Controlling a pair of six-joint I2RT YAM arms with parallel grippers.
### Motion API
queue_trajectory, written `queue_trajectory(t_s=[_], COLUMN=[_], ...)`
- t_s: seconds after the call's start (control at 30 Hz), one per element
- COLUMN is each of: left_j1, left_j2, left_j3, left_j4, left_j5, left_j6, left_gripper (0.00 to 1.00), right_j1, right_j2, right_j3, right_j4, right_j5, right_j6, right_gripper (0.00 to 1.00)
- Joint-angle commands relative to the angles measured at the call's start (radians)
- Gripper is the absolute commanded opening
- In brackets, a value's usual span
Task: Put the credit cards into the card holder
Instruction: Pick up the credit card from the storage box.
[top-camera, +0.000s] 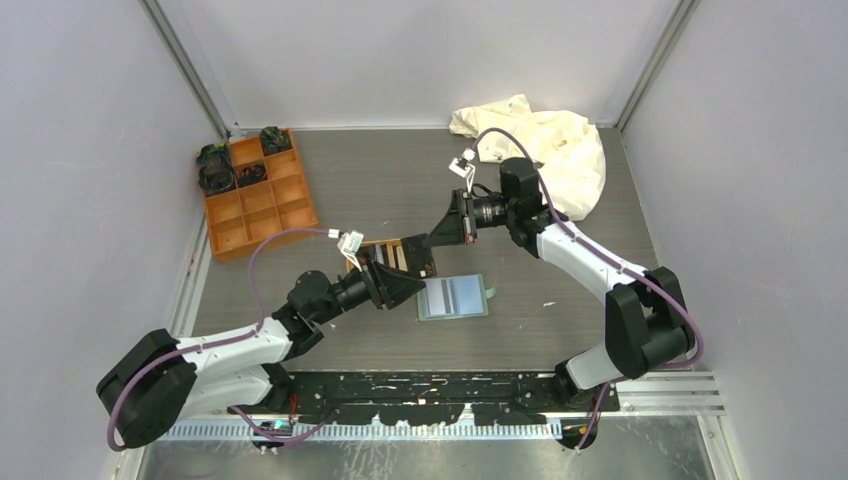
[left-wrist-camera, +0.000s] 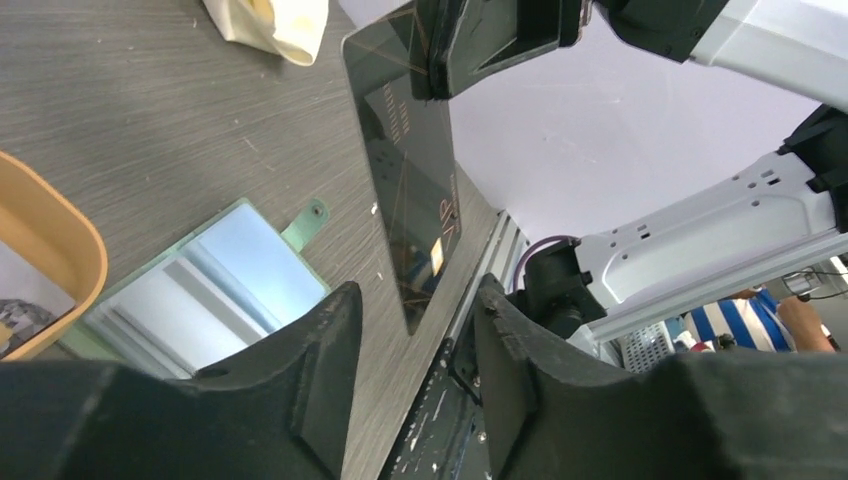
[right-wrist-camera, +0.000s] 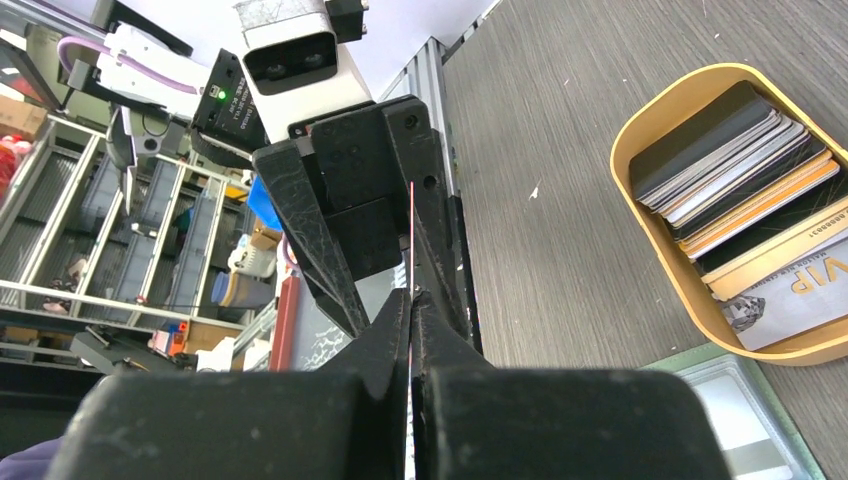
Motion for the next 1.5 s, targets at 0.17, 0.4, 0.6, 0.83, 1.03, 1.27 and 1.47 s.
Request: queue_trajectory(t_s=[0.17,0.4,0.6,0.83,1.03,1.27,1.47], left_j1=[-0.004,-0.004,-0.004,-0.004,-0.006,-0.011,-0.013], left_j2=[0.000,-0.066,-0.195,-0.170,-0.058,-0.006,0.002], left_j3=[0.046,0.069,0.084,0.091,0.115,0.124,0.120], left_j4=[0.108,-0.030,-0.304,-0.301,-0.206,-0.161,-0.159], left_j5=[-0.048,-0.007,0.028,0.105,0.144,0.159,0.175], left_j6=[-0.019,0.103,0.257,0.268,0.231,0.220,0.217], left_gripper=[0.25,0.00,0.00,0.00,0.00,0.00,0.00], right_j1=[0.028,0.037,0.037,0.037,0.036,0.038,0.039], right_j2=[-0.024,-0.030,-0.054,-0.134,-0.142,-0.123,-0.115], right_j3=[0.005,0.102,0.181,0.030,-0.019,-0.043,-0.038], right_j4=[0.011,-0.388,-0.766,-0.554,-0.363,-0.259,-0.238], right_j5=[-0.041,-0.034,0.023,-0.016,0.016,0.029,-0.020], right_j6=[-0.061,-0.418,-0.811,-0.786,-0.584,-0.474,-0.456], right_gripper=[0.01,0.32,0.69,0.79,0.76,0.48,0.29])
